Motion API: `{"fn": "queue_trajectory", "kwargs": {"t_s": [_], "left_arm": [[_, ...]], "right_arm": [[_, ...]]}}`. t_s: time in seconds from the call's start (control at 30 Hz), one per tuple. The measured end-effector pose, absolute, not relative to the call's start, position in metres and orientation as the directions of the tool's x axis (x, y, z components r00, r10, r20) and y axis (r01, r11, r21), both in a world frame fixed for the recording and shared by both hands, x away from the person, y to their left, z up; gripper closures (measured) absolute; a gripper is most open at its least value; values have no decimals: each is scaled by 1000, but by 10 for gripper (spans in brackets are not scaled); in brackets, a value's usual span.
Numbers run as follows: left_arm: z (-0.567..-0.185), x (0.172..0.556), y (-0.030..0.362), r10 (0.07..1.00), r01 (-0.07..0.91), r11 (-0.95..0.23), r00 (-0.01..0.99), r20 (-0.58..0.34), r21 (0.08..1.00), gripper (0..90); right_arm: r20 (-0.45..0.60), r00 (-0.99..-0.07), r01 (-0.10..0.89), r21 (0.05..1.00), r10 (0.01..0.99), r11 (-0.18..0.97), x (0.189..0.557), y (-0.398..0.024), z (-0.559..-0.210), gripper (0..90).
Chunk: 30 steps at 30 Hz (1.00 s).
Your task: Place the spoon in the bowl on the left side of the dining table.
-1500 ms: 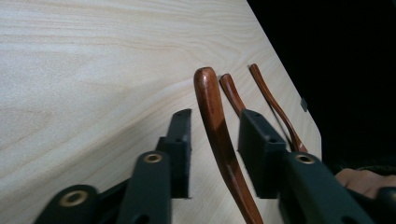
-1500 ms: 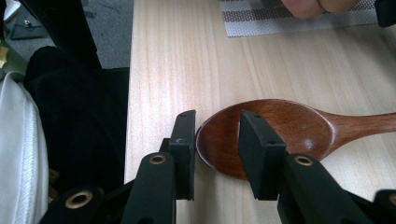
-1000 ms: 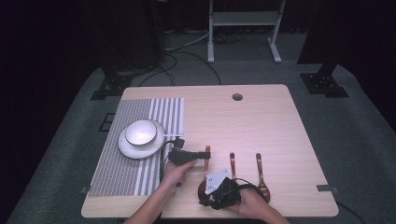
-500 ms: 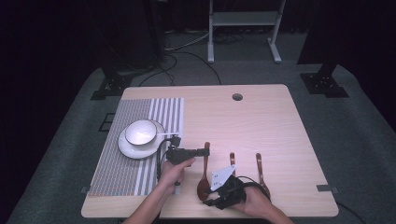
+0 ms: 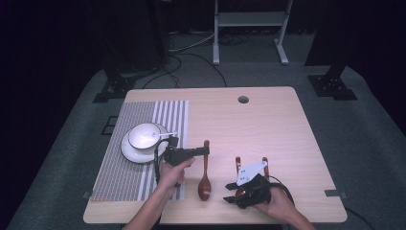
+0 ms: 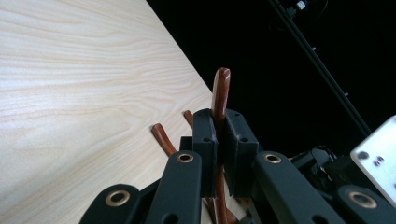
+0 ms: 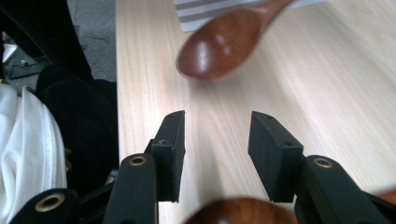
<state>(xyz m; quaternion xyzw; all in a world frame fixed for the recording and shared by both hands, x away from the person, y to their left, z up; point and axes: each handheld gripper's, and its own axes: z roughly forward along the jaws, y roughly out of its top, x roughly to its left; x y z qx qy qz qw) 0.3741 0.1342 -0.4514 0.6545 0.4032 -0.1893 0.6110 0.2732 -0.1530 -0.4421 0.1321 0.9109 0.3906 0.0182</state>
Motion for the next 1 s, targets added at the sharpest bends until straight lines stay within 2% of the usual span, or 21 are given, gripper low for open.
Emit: {"fn": "queue_trajectory", "kwargs": {"t_s": [0.43, 1.0], "left_arm": [[-445, 376, 134, 338, 744, 43, 617, -711, 667, 843], [-401, 402, 159, 444, 678, 59, 640, -628, 733, 843]], "right_arm": [[77, -929, 300, 728, 362, 616, 273, -193, -436, 541], [101, -896, 357, 742, 432, 568, 272, -220, -436, 521]]}}
